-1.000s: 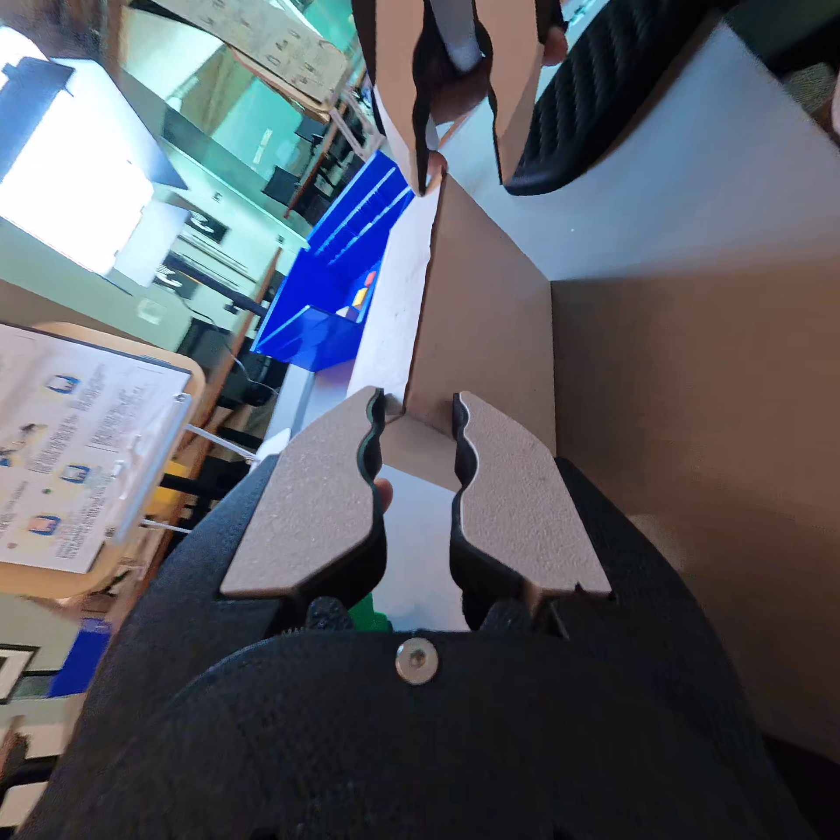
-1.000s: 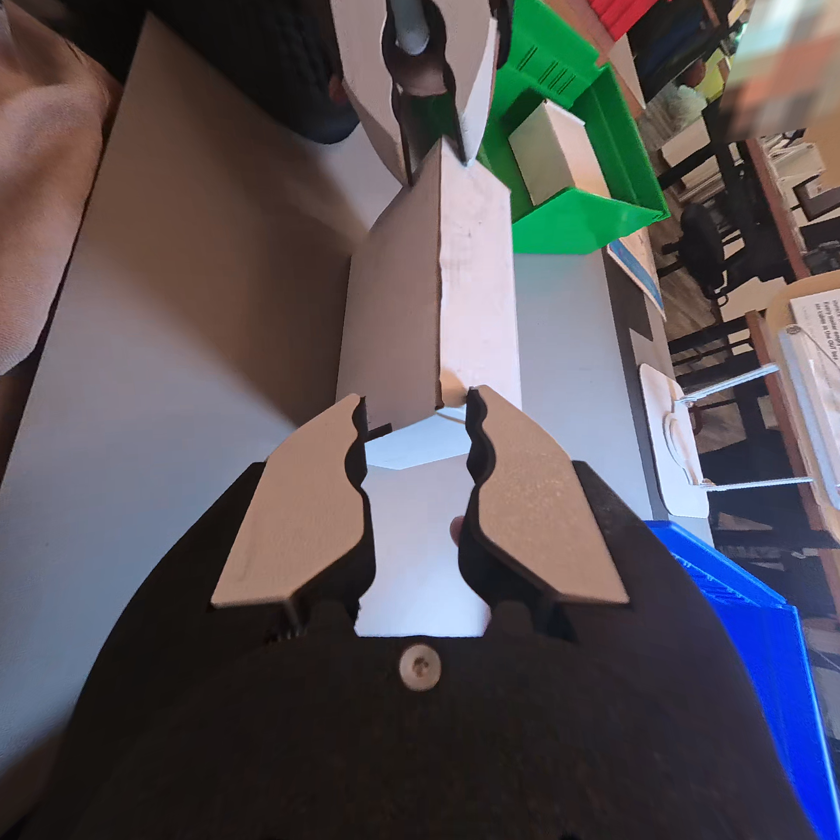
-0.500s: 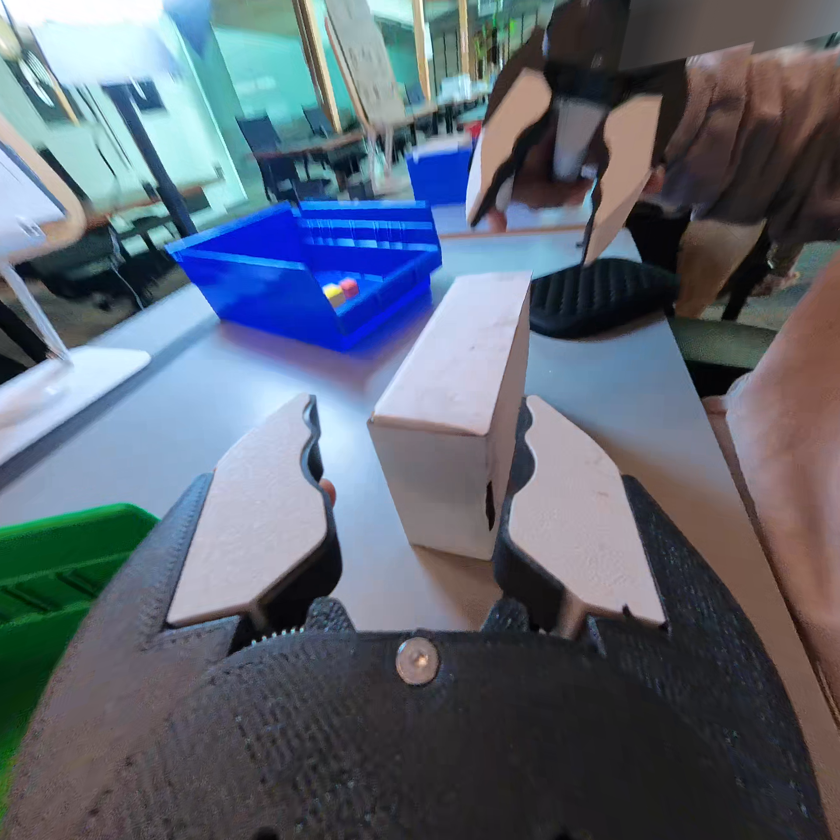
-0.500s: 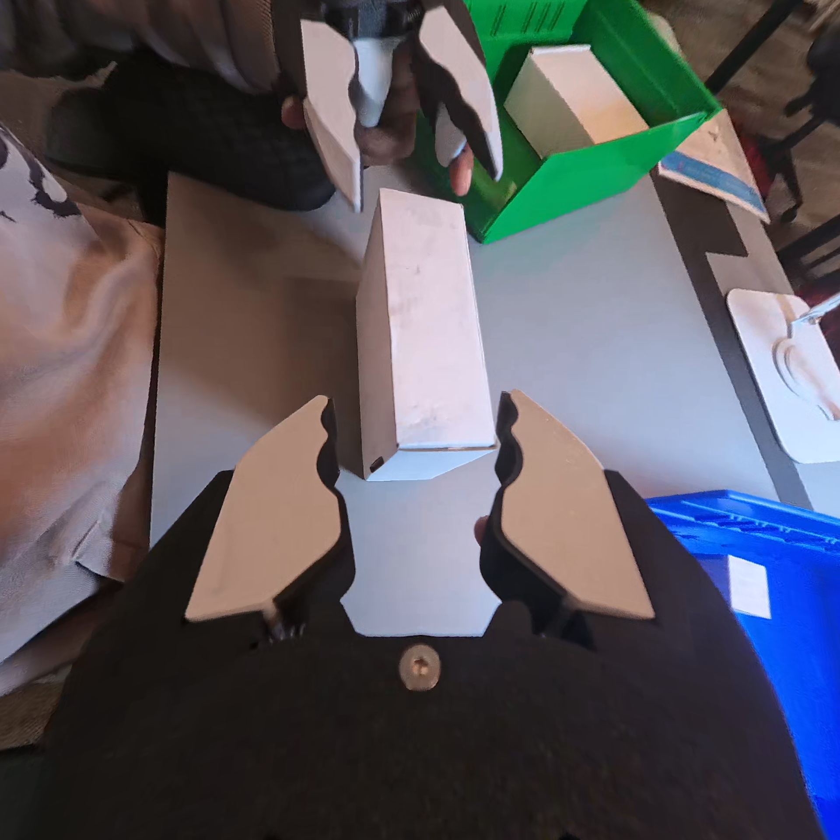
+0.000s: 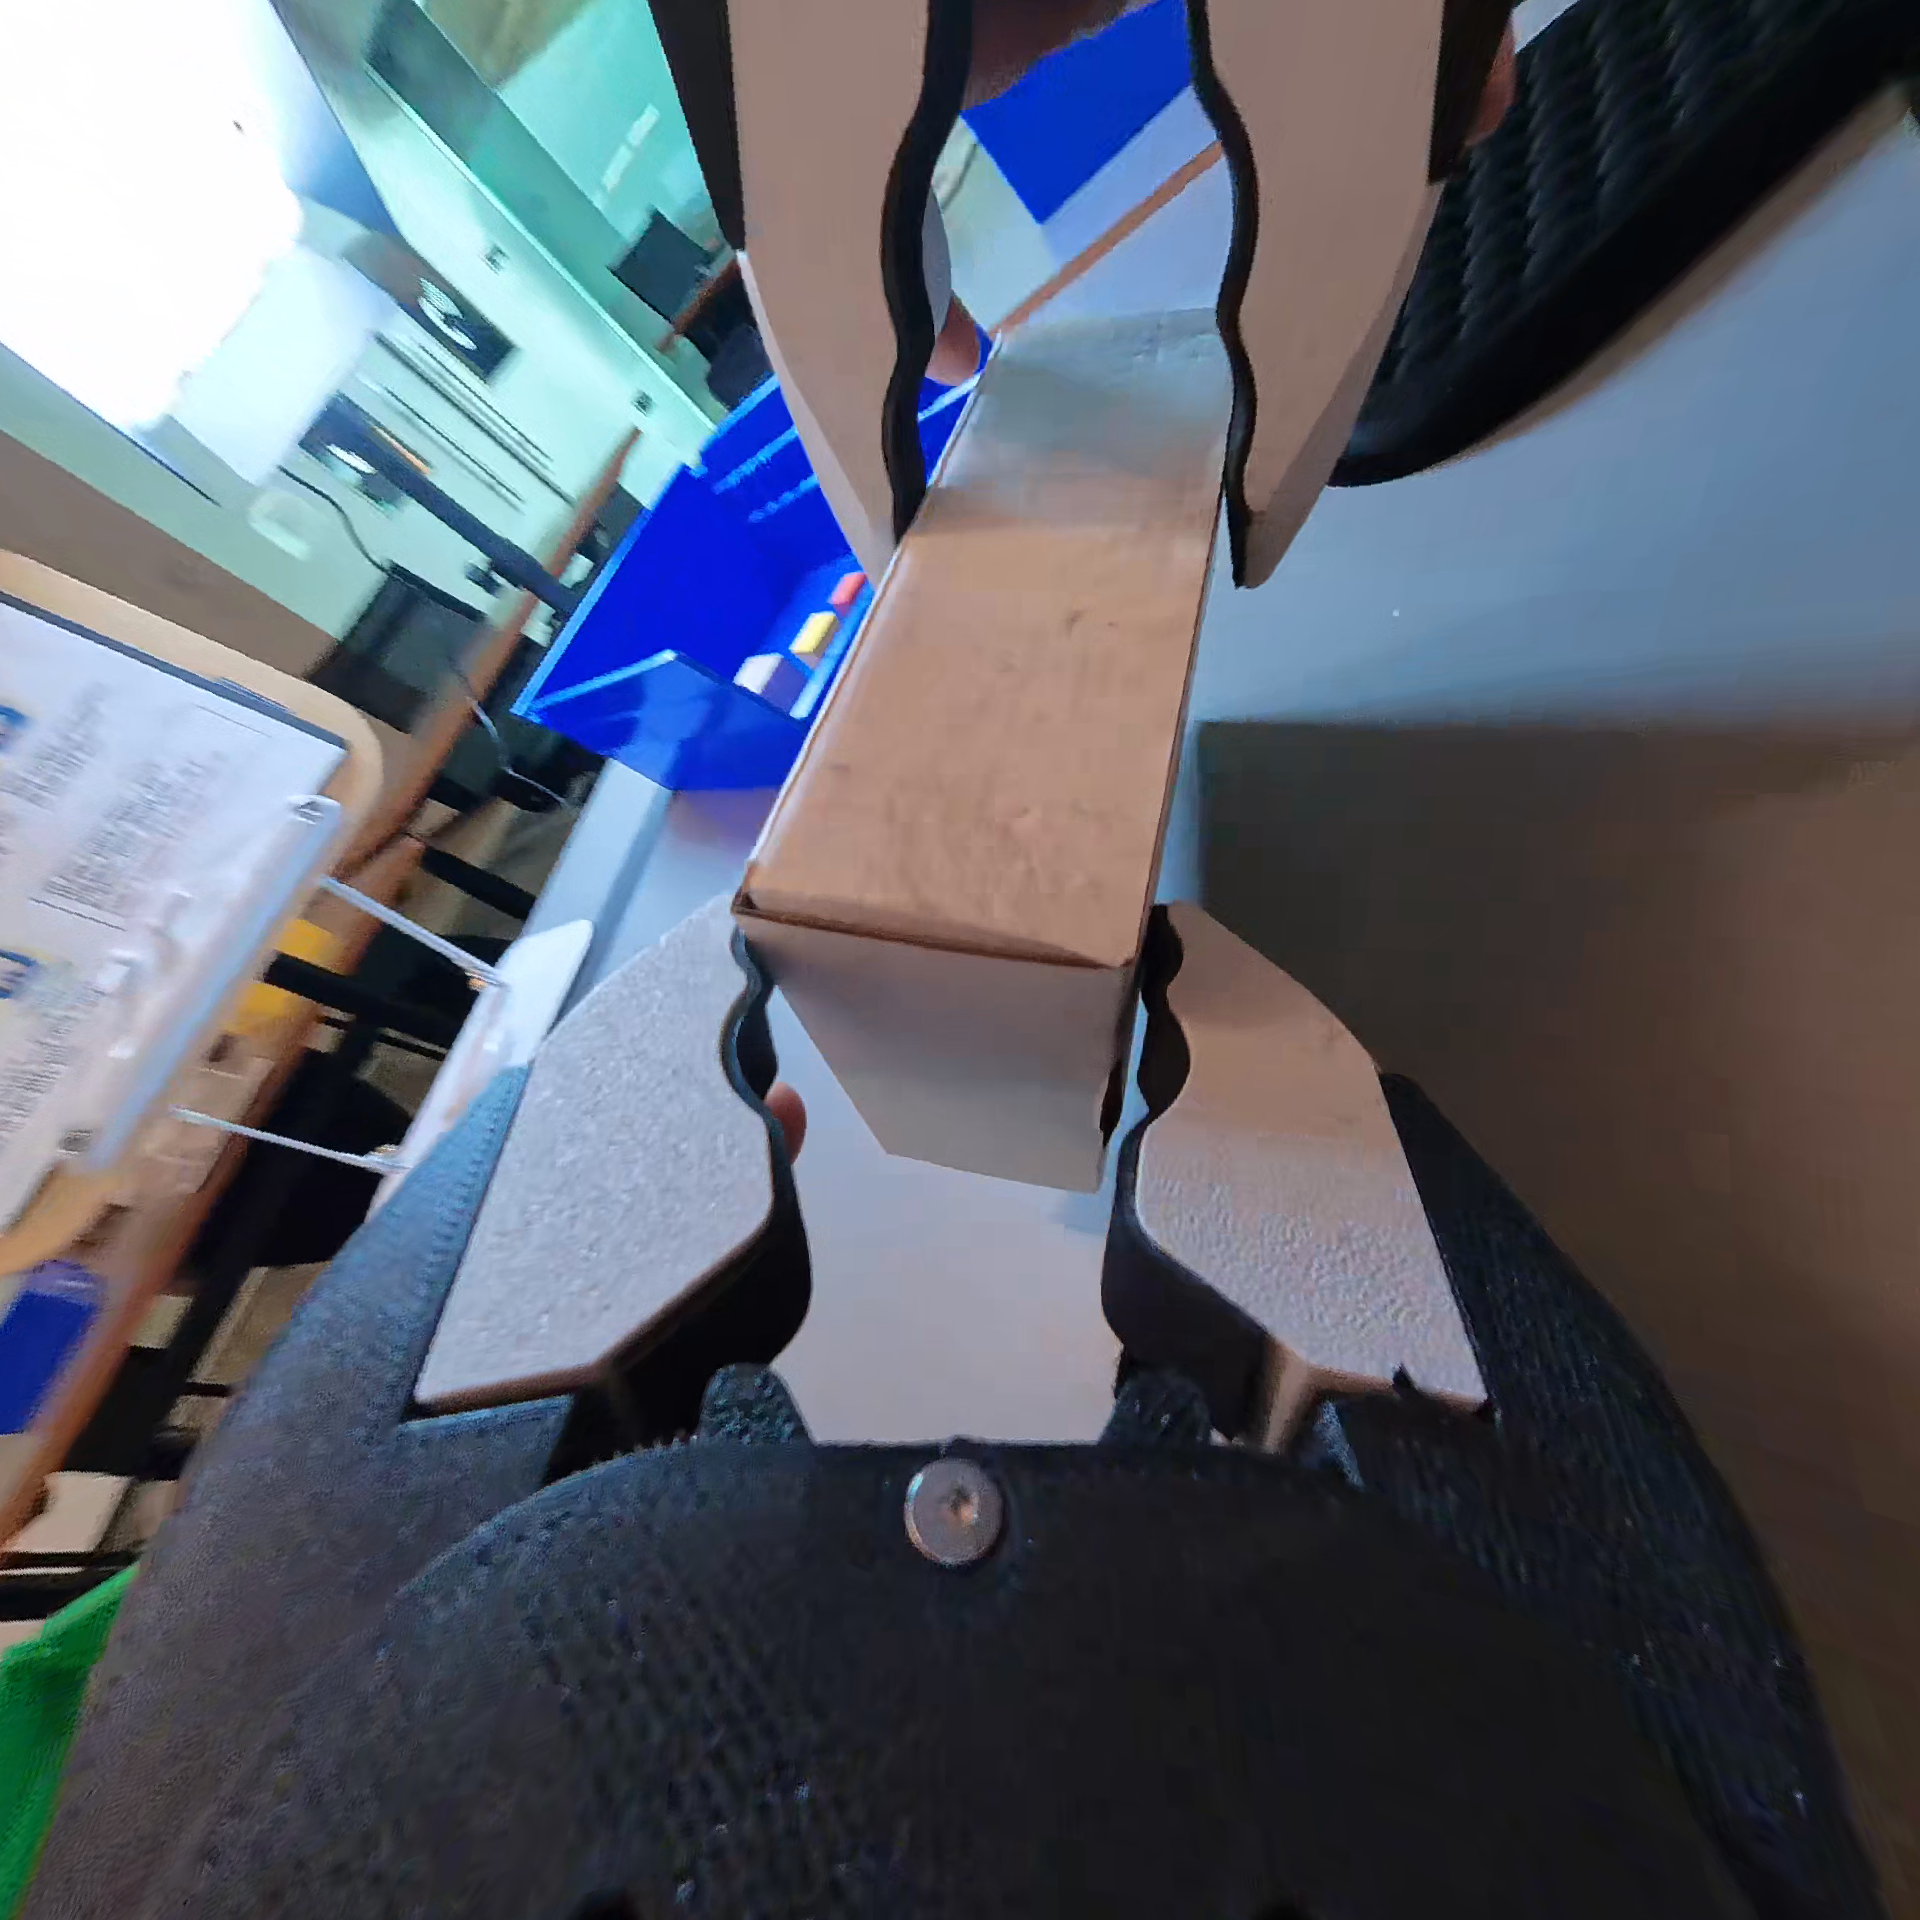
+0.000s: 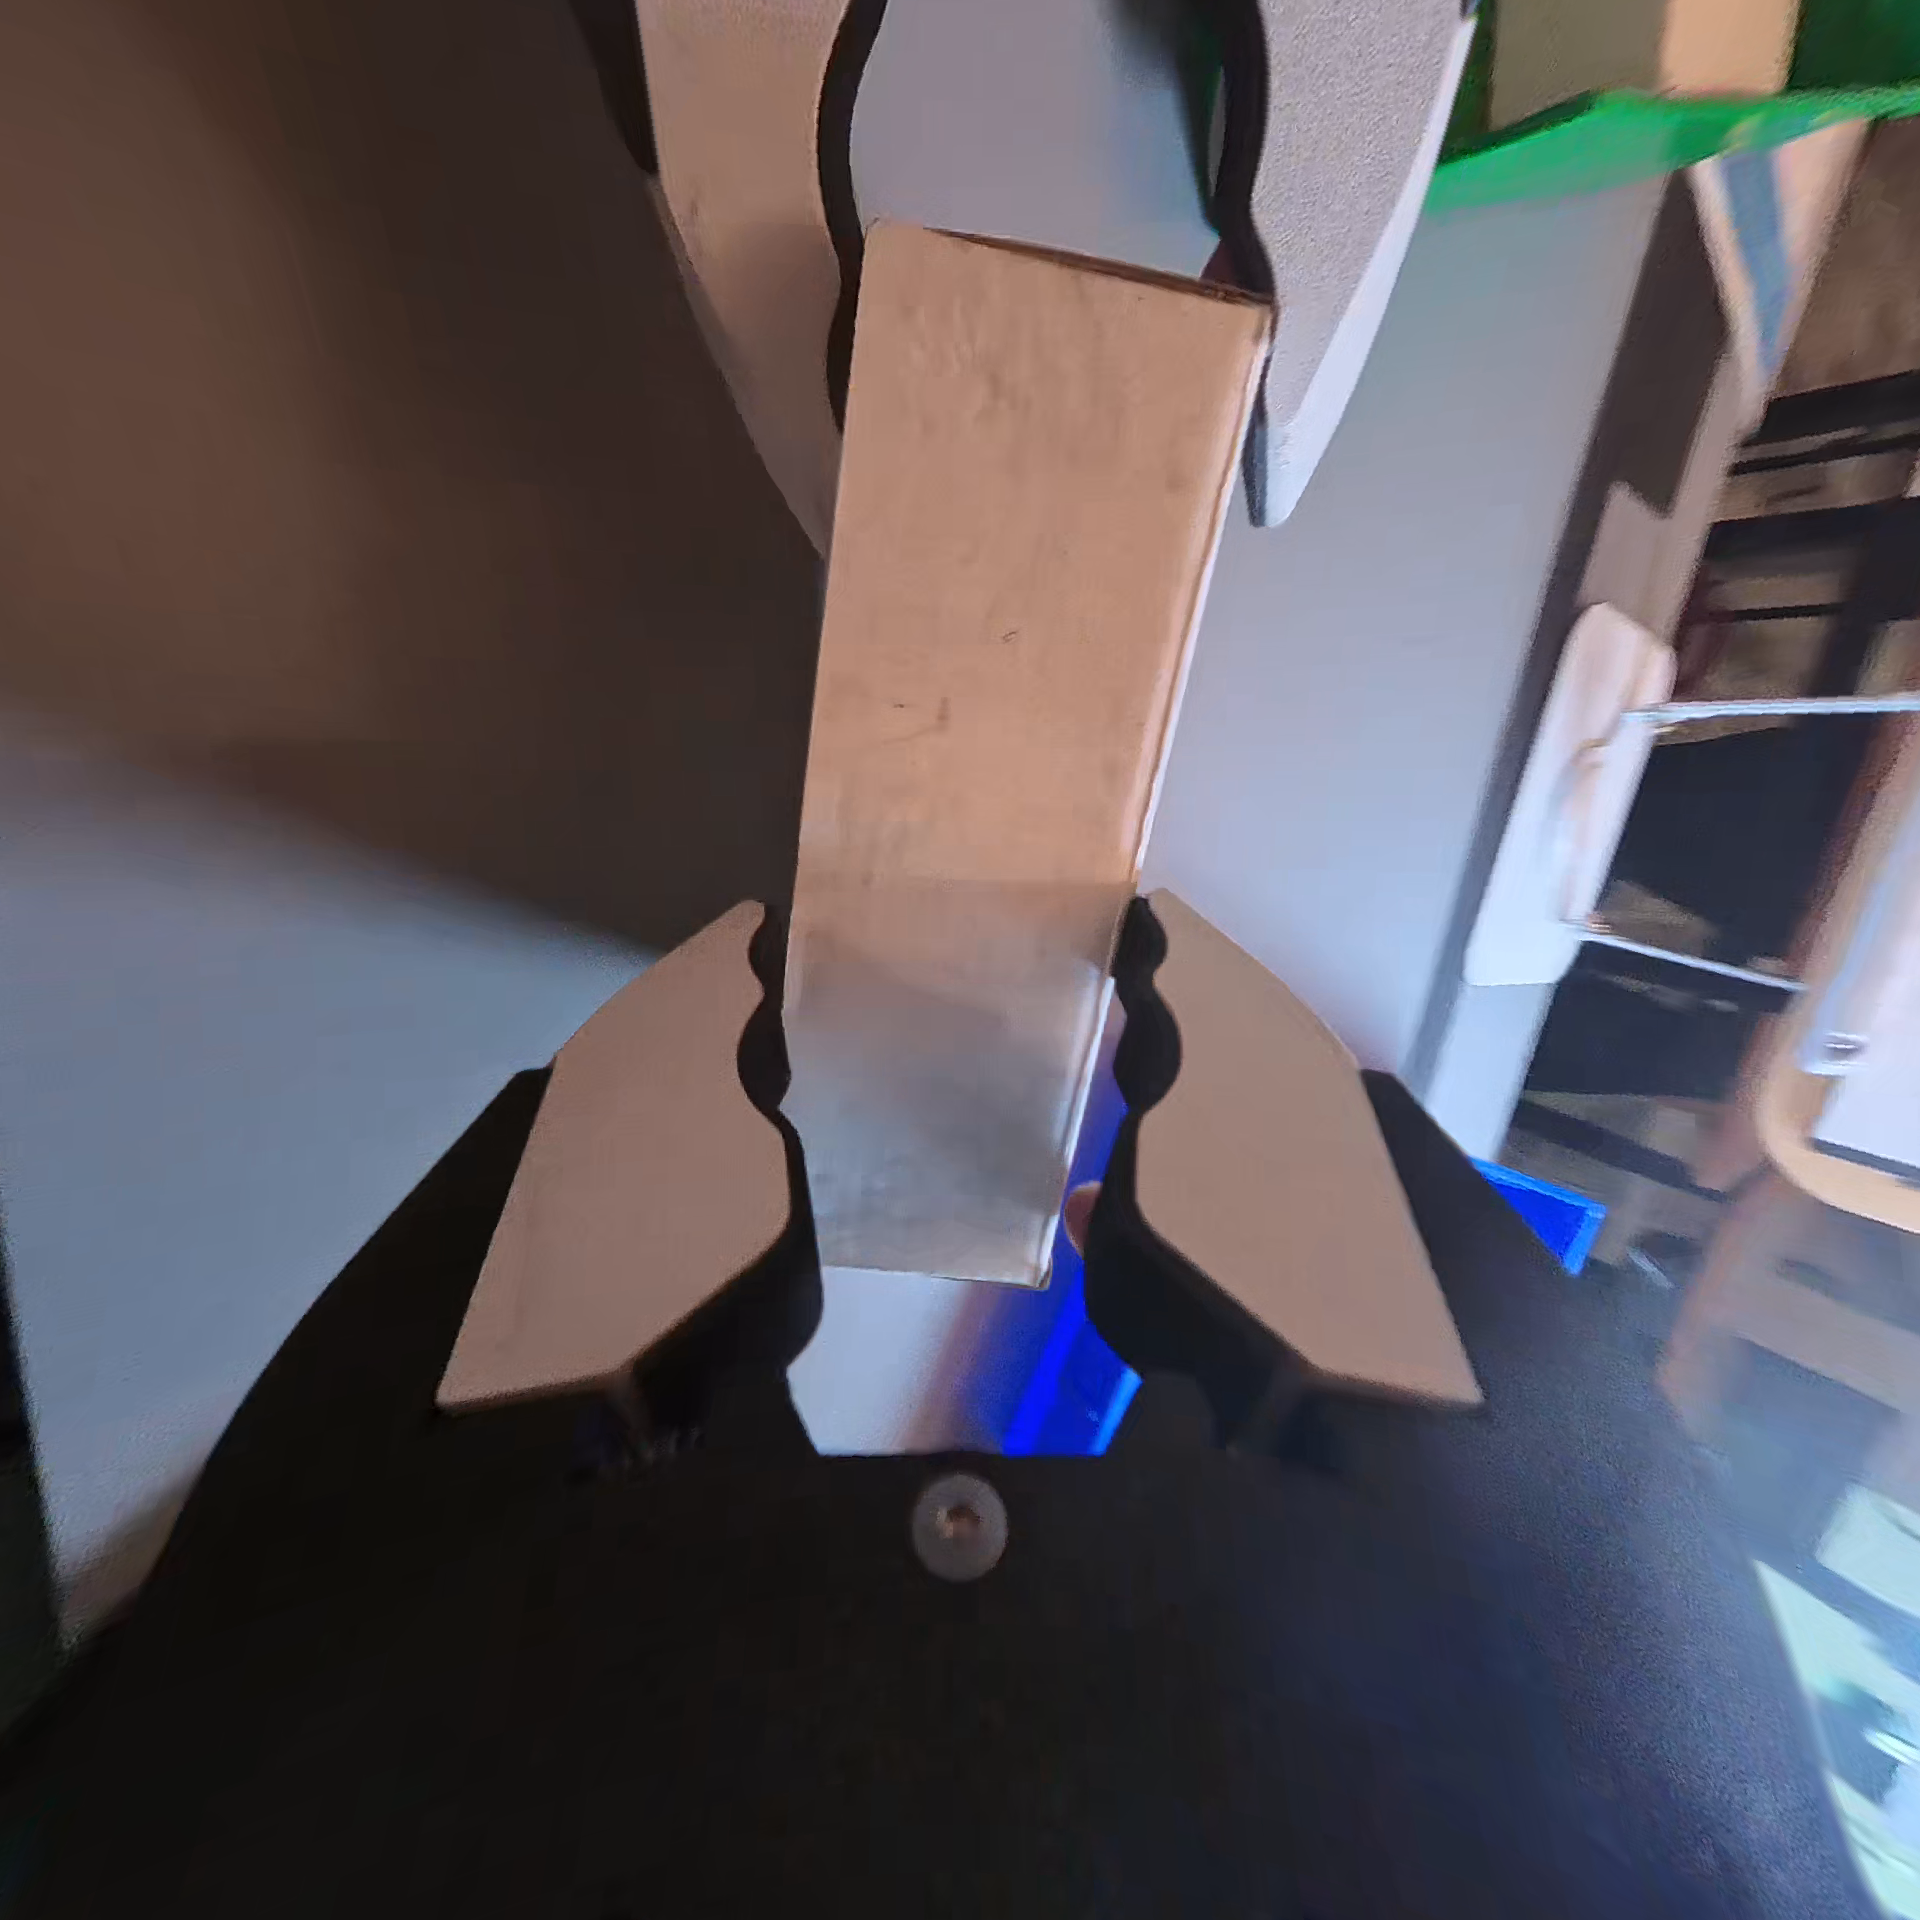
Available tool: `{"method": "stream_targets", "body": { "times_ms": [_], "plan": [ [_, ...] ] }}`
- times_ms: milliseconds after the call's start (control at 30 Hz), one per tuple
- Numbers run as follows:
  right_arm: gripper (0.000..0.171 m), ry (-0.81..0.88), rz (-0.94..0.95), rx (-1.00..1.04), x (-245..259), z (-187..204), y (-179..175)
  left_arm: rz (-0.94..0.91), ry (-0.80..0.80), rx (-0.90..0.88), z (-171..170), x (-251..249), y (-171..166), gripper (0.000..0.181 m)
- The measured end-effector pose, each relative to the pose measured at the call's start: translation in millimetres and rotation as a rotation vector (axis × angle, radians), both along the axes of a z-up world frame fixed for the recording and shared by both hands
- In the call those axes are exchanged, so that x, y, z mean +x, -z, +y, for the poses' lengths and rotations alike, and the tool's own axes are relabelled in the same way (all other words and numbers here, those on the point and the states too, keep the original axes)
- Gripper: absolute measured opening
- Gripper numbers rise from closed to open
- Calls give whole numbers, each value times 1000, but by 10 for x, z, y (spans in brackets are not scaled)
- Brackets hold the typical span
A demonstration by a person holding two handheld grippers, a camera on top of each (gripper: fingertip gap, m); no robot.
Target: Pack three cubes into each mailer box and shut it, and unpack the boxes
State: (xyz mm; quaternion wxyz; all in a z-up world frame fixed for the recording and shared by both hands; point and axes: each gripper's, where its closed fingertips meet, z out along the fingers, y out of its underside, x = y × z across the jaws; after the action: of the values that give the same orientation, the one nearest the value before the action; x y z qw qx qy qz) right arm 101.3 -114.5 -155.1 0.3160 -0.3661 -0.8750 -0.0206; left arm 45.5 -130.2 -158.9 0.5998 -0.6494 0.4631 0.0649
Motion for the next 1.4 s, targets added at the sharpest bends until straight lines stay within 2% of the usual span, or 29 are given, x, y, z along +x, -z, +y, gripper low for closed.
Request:
{"method": "stream_targets", "body": {
  "times_ms": [33, 200, 333, 433, 533, 633, 700, 800, 900, 1000, 1067, 1167, 1267, 1333, 1400],
  "plan": [
    [62, -9, 24, 30, -8, -5, -38, 6, -8, 22, -2, -9, -27, 69],
    [61, 38, 162, 207, 128, 248, -549, -250, -85, 11, 39, -251, -340, 79],
    [60, 175, 286, 474, 357, 1019, -1213, -491, -119, -49, 84, -495, -463, 71],
    [61, 272, 295, 620, 521, 1749, -1418, -548, -131, -68, 97, -552, -473, 67],
    [61, 305, 275, 691, 577, 2485, -1306, -532, -147, -69, 105, -571, -421, 66],
    [61, 318, 194, 675, 582, 3131, -901, -513, -160, -86, 111, -572, -321, 64],
    [61, 315, 141, 645, 547, 3434, -589, -504, -161, -101, 110, -566, -256, 63],
    [61, 300, 70, 562, 466, 3676, -124, -499, -167, -112, 104, -574, -204, 61],
    [61, 312, 21, 532, 415, 3827, 185, -496, -173, -111, 102, -610, -186, 60],
    [62, 377, 23, 485, 397, 3960, 252, -513, -174, -128, 116, -639, -162, 58],
    [62, 420, 8, 344, 401, 3946, 285, -524, -173, -144, 124, -643, -143, 58],
    [74, 517, -105, 117, 474, 3825, 375, -524, -167, -158, 125, -627, -118, 58],
    [69, 529, -64, -55, 319, 3651, 283, -513, -162, -156, 117, -611, -115, 57],
    [66, 527, -86, -65, 257, 3624, 310, -511, -159, -155, 112, -604, -118, 57],
    [56, 546, -131, -26, 246, 3683, 414, -508, -161, -157, 115, -608, -110, 57]
  ]
}}
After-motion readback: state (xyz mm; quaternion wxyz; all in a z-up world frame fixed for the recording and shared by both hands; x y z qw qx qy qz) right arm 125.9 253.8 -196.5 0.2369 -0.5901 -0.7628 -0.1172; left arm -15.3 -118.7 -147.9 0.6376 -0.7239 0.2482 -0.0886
